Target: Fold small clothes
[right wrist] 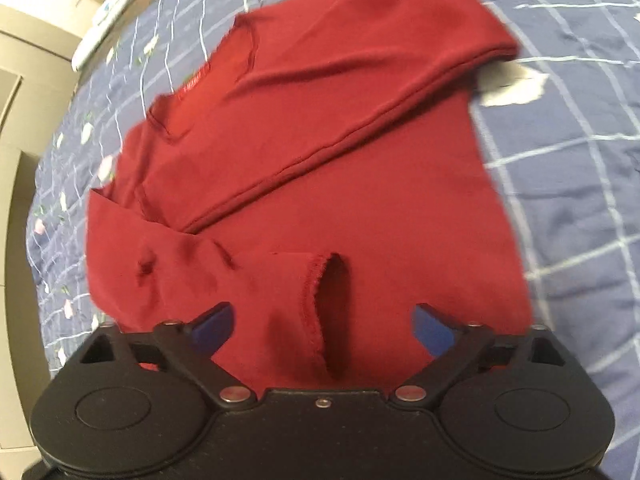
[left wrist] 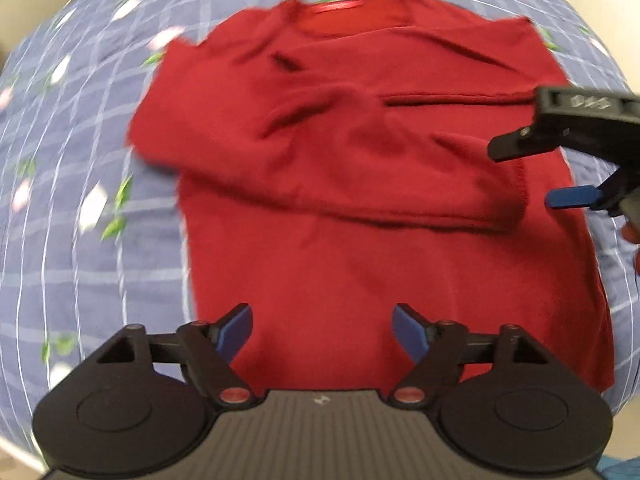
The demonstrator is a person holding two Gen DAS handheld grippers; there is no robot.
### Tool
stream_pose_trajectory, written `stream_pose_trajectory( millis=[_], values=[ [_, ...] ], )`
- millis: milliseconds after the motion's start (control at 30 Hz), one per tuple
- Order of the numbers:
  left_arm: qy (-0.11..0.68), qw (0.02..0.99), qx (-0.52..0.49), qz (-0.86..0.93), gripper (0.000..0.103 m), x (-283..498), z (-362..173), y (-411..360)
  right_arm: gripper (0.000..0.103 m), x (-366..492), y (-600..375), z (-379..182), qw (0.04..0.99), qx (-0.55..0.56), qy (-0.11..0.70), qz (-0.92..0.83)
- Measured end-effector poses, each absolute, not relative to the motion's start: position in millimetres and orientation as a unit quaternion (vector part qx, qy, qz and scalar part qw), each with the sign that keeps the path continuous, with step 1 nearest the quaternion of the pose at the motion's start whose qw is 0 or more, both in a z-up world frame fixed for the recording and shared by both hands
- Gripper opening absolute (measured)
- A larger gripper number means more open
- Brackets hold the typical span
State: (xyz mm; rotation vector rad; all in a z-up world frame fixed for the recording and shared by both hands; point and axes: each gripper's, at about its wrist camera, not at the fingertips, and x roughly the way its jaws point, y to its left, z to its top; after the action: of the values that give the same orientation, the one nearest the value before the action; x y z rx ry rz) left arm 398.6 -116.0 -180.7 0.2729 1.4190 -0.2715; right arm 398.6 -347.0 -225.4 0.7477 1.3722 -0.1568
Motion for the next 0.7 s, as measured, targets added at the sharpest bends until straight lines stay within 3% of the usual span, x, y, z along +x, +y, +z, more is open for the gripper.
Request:
stream_pose_trajectory(
  millis=[67,100,133,233,333,567,700],
  values=[
    [0.655,0.741,0.107,-0.104,0.082,397.1,-177.8,-105.0,0.075,405.8,-336.4,-227.4,0.713,0.311,0.624,-0.069],
    [0.656,0.742,0.101,-0.097,0.082,396.0,-176.5,-100.4,0.063,408.6,-330.2,-225.8,0.721,0.291,0.626,-0.064],
    [0.657,0.743,0.097,-0.089,0.083,394.7,-174.9,-95.1,0.044,411.9,-323.3,-222.2,0.731,0.265,0.627,-0.053],
    [0.660,0.743,0.088,-0.072,0.083,392.9,-172.3,-86.7,0.013,415.4,-309.8,-207.6,0.756,0.204,0.621,-0.023],
    [0.662,0.742,0.082,-0.062,0.083,394.9,-171.7,-83.1,0.007,423.6,-300.1,-177.5,0.800,0.133,0.585,0.028],
    [0.659,0.745,0.082,-0.064,0.083,397.9,-173.3,-90.8,0.006,441.3,-295.3,-93.0,0.888,-0.030,0.437,0.144],
    [0.661,0.742,0.090,-0.070,0.083,401.6,-176.6,-102.4,0.007,467.5,-313.0,-93.9,0.891,-0.057,0.430,0.134]
  ],
)
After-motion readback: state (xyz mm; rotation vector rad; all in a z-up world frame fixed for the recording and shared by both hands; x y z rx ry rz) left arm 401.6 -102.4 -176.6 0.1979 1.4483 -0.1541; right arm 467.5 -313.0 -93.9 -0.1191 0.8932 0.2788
